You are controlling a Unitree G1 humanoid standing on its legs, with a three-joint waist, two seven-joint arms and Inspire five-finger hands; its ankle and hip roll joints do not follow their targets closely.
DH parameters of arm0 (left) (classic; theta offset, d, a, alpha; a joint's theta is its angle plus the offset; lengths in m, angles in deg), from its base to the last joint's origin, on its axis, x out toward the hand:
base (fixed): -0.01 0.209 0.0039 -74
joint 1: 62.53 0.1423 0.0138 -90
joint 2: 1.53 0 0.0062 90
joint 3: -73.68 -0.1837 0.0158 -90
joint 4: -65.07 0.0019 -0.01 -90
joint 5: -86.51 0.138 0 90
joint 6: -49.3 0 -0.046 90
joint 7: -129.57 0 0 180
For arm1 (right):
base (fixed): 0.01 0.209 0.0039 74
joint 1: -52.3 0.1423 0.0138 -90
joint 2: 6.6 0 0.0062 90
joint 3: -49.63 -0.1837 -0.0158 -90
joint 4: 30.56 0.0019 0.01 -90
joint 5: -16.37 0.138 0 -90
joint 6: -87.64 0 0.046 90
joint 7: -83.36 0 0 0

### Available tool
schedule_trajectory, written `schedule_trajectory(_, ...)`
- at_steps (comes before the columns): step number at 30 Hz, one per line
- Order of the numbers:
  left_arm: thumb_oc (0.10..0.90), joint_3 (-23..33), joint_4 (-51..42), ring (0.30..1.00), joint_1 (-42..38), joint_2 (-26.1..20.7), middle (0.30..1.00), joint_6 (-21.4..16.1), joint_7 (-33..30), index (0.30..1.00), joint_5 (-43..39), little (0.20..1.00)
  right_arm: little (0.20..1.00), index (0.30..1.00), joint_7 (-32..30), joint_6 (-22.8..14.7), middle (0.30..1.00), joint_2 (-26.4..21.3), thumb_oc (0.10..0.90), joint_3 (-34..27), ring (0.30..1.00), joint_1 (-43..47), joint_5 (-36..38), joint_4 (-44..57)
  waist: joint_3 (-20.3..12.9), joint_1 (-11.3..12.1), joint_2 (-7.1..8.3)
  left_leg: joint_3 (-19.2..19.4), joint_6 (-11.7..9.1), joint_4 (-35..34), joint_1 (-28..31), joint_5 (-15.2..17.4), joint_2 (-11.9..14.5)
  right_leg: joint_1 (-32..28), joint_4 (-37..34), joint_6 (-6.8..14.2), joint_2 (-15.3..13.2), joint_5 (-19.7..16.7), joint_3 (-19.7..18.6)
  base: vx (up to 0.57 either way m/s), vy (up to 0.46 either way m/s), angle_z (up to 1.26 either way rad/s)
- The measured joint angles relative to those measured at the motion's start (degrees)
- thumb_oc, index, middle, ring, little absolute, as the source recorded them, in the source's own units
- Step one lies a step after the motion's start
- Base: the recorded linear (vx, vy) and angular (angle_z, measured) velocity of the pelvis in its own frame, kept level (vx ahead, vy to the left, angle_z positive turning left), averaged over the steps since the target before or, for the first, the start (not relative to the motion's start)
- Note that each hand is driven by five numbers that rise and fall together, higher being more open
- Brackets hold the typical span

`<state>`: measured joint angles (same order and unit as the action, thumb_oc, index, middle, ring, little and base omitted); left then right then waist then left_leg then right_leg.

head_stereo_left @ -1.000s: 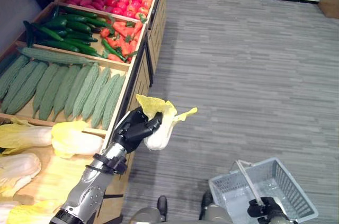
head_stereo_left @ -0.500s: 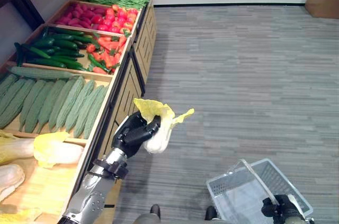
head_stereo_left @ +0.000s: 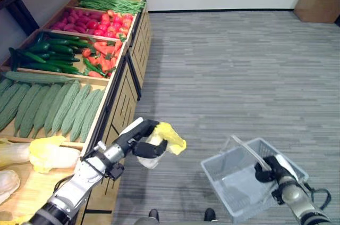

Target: Get the vegetables into the basket

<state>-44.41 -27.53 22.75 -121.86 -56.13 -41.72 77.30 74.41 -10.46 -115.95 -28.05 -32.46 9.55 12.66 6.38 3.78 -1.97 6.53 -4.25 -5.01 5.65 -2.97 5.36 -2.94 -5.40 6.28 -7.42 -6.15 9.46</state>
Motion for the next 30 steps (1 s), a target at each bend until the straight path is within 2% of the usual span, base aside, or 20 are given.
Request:
schedule_trajectory(1, 0.400, -0.20, -0.22, 0.300, -0.84, 0.11, 0.300, -0.81, -0.52, 0.300, 2.48, 0.300, 0.300, 0.300, 0.00, -0.15, 0.300, -0.06, 0.400, 1.02, 0.300, 0.91, 0.09, 1.00, -0.03, -0.26, 0.07, 0.16, 0.00, 0.00, 0.07, 0.00, 0.00, 0.00, 0.02, -0.01, 0.02, -0.01, -0.11, 0.02, 0.009, -0.04)
schedule_trajectory(2, 0.400, -2.75, -0.20, 0.300, -4.07, -0.01, 0.300, -1.70, -1.81, 0.300, 5.00, 0.300, 0.300, 0.300, 0.01, -0.94, 0.300, -0.16, 0.400, 2.15, 0.300, 2.29, 0.09, 1.17, -0.09, -0.10, 0.17, 0.28, 0.00, 0.00, 0.05, 0.00, -0.02, 0.01, 0.25, -0.01, 0.02, -0.02, -0.09, 0.02, 0.011, -0.03)
schedule_trajectory(5, 0.400, -5.64, -0.21, 0.300, -7.24, 0.71, 0.300, -2.61, -3.70, 0.300, 9.38, 0.300, 0.300, 0.300, 0.15, -0.29, 0.300, -1.13, 0.400, 6.17, 0.300, 4.19, 0.05, 3.45, -0.07, -0.28, 0.24, 0.38, 0.00, -0.01, 0.04, 0.00, -0.07, 0.07, 0.26, -0.01, 0.07, -0.02, -0.15, 0.00, 0.000, 0.00)
schedule_trajectory(8, 0.400, -6.52, -0.28, 0.300, -8.11, 1.22, 0.300, -3.75, -3.80, 0.300, 11.36, 0.300, 0.300, 0.300, 0.30, -1.40, 0.300, -0.90, 0.400, 7.30, 0.300, 4.99, 0.03, 5.15, -0.06, -0.64, 0.27, 0.43, 0.00, 0.00, 0.04, 0.01, -0.02, 0.13, 0.26, -0.01, 0.03, -0.02, -0.19, 0.00, 0.000, 0.00)
schedule_trajectory(11, 0.400, -10.46, 0.80, 0.300, -11.50, 3.14, 0.300, -3.82, -5.25, 0.300, 14.49, 0.300, 0.300, 0.300, 0.33, -0.59, 0.300, -1.22, 0.400, 11.14, 0.300, 9.49, 0.01, 5.22, -0.05, -0.69, 0.30, 0.52, 0.00, 0.00, 0.05, 0.01, -0.03, 0.20, 0.26, -0.05, 0.02, -0.11, -0.38, 0.00, 0.000, 0.00)
schedule_trajectory(18, 0.400, -16.36, 1.81, 0.300, -15.32, 5.71, 0.300, -4.70, -6.02, 0.300, 17.94, 0.300, 0.300, 0.300, 0.28, -1.36, 0.300, 1.25, 0.400, 14.96, 0.300, 16.92, 0.18, 4.94, -0.07, -0.64, 0.27, 0.84, 0.01, 0.00, 0.12, 0.01, -0.05, 0.35, 0.26, -0.09, 0.27, -0.17, -0.84, 0.00, 0.004, -0.01)
schedule_trajectory(23, 0.400, -17.46, 7.67, 0.300, -16.94, 7.77, 0.300, -5.15, -6.45, 0.300, 24.66, 0.300, 0.300, 0.300, 0.31, -0.70, 0.300, 3.78, 0.400, 15.92, 0.300, 17.87, 1.69, 7.23, -0.07, -0.78, 0.30, 1.28, 0.02, -0.01, 0.19, 0.02, -0.03, 0.53, 0.27, -0.13, 0.35, -0.21, -1.21, 0.00, 0.010, -0.04)
schedule_trajectory(24, 0.400, -17.47, 11.77, 0.300, -16.96, 8.96, 0.300, -5.51, -7.64, 0.300, 27.91, 0.300, 0.300, 0.300, 0.37, -0.37, 0.300, 4.42, 0.400, 16.27, 0.300, 17.60, 3.61, 9.55, -0.07, -1.30, 0.30, 1.37, 0.02, -0.01, 0.17, 0.02, -0.01, 0.61, 0.27, -0.18, 0.36, -0.24, -1.28, -0.01, 0.010, -0.06)
schedule_trajectory(30, 0.400, -17.35, 21.25, 0.300, -16.87, 10.87, 0.300, -4.40, -10.73, 0.300, 36.10, 0.300, 0.300, 0.300, 0.57, -0.43, 0.300, 4.54, 0.400, 16.80, 0.300, 17.32, 7.81, 16.91, -0.05, -1.97, 0.35, 1.88, 0.02, -0.02, 0.17, 0.02, 0.27, 0.94, 0.27, -0.35, 0.45, -0.40, -1.60, 0.00, 0.008, -0.04)
